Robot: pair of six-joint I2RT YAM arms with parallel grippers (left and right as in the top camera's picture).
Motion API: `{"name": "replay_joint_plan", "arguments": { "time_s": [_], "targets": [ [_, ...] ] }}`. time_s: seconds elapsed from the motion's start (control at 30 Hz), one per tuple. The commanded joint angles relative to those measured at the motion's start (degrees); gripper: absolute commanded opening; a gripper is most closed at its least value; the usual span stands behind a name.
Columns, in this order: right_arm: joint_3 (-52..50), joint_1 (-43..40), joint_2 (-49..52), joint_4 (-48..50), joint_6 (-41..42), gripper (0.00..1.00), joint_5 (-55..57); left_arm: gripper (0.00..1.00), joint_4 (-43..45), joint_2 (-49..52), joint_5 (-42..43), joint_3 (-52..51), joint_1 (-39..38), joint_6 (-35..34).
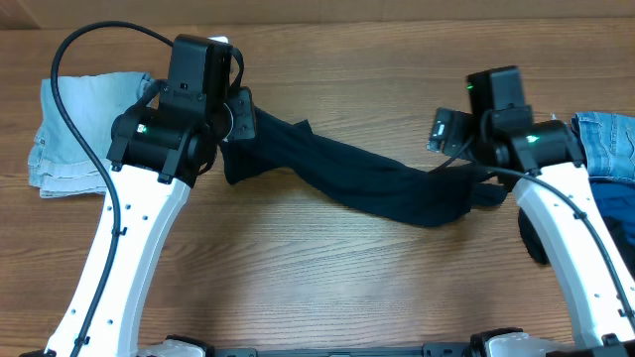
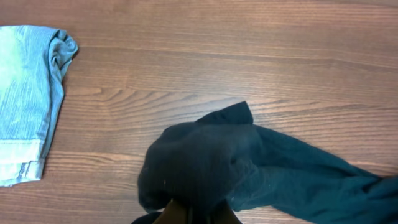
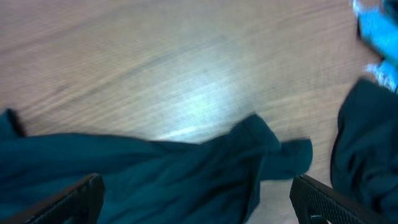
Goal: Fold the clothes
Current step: 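Lift the shirt with both grippers and stretch it apart left-right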
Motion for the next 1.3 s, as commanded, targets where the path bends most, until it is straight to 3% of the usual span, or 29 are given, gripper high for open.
{"name": "replay_joint_plan", "arguments": {
  "time_s": [0.0,0.07,0.13,0.23,0.27,0.47,0.87,0.9,0.93,1.03,1.07,1.27],
  "targets": [
    [-3.4,-3.4,5.1,0.1,0.7,0.95,-6.6,0.04,-0.7,0.2,-0.1,1.4,0.2,1.2],
    [-4.5,-4.3,7.9,0.5,2.6,0.72,-7.0,0.04,-1.4,0.2,-0.4,1.4,0.2,1.3],
    [-4.5,-4.5,8.8,0.5,2.6,0.61,-5.7,0.04,-1.4,0.2,-0.5,1.4,0.2,1.2],
    [-4.5,-7.3,11.7,-0.3,5.6,0.63,-2.5,0.04,-1.9,-0.1,-0.5,1.5,0.2,1.3],
    [-4.5,-8.7,13.0,0.0,5.6,0.7,-2.5,0.04,-2.0,-0.1,-0.5,1.5,0.2,1.3],
    [-4.5,-11.7,19.7,3.1,5.6,0.74,-3.0,0.04,-2.4,-0.2,-0.3,1.5,0.2,1.3],
    [-9.7,-11.7,20.2,10.7,10.4,0.69,-3.0,0.04,-2.4,-0.3,-0.3,1.5,0.2,1.2],
    [-10.2,-11.7,20.2,11.1,10.6,0.66,-3.0,0.04,-2.4,-0.3,-0.3,1.5,0.2,1.2],
    [-10.3,-11.7,20.2,11.5,10.5,0.57,-3.0,0.04,-2.4,-0.3,-0.3,1.5,0.2,1.2],
    [-9.7,-11.7,20.2,12.6,10.5,0.09,-2.9,0.04,-2.4,-0.3,-0.3,1.5,0.2,1.2],
    [-8.9,-11.7,20.0,12.2,10.0,0.04,-2.8,0.04,-2.4,-0.3,-0.3,1.5,0.2,1.3],
    [-1.8,-11.7,9.1,4.2,9.8,0.04,-2.8,0.04,-5.0,-0.4,-0.3,6.3,0.2,1.3]
  ]
}}
